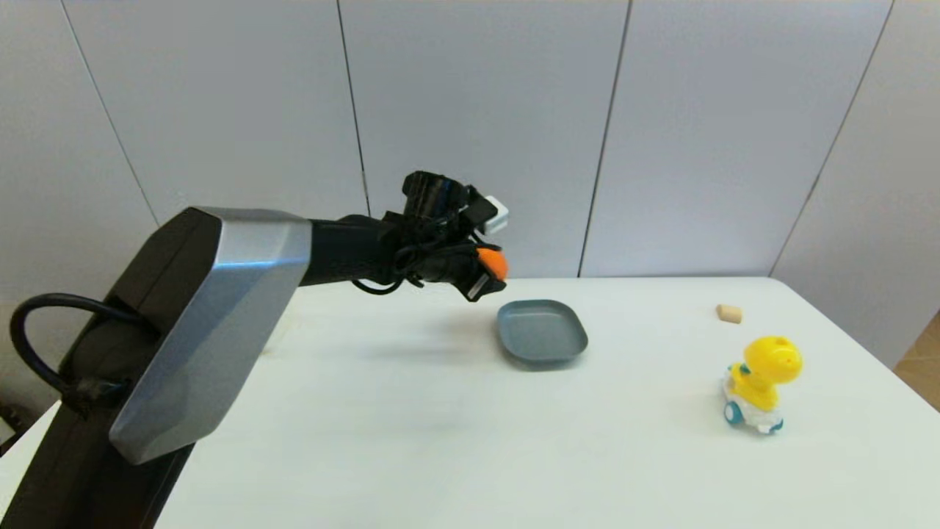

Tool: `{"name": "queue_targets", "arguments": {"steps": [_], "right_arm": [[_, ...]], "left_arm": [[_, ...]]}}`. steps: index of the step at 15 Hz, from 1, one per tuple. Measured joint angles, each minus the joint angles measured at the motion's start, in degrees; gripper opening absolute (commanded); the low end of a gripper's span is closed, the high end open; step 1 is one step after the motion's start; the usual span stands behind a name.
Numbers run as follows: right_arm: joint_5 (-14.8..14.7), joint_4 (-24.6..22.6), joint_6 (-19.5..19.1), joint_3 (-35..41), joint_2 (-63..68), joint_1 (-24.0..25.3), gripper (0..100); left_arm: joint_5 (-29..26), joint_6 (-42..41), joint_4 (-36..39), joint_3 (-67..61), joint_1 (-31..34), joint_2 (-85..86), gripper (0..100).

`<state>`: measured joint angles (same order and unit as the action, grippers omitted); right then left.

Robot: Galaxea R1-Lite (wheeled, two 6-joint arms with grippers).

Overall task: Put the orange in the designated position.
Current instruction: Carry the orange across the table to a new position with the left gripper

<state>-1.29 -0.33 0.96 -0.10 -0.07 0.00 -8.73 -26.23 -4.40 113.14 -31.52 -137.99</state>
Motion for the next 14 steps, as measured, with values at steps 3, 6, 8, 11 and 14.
{"name": "queue_targets", "arguments": {"steps": [3, 6, 8, 11, 14], "right_arm": [[0.0, 0.0, 0.0, 0.0, 0.0, 0.0, 100], [0.0, 0.0, 0.0, 0.0, 0.0, 0.0, 100], [0.0, 0.0, 0.0, 0.0, 0.0, 0.0, 100], [0.0, 0.0, 0.0, 0.0, 0.0, 0.0, 100], [0.0, 0.0, 0.0, 0.0, 0.0, 0.0, 100]], "left_arm": [[0.0, 0.0, 11.0, 0.3, -0.6, -3.2, 0], [-0.1, 0.2, 19.2, 0.4, -1.0, -5.5, 0], [-0.1, 0.4, 24.6, 0.4, -1.3, -7.1, 0], [-0.1, 1.3, 31.1, 0.4, -1.7, -9.6, 0], [-1.0, 4.5, 34.1, 0.4, -2.2, -12.0, 0]]}}
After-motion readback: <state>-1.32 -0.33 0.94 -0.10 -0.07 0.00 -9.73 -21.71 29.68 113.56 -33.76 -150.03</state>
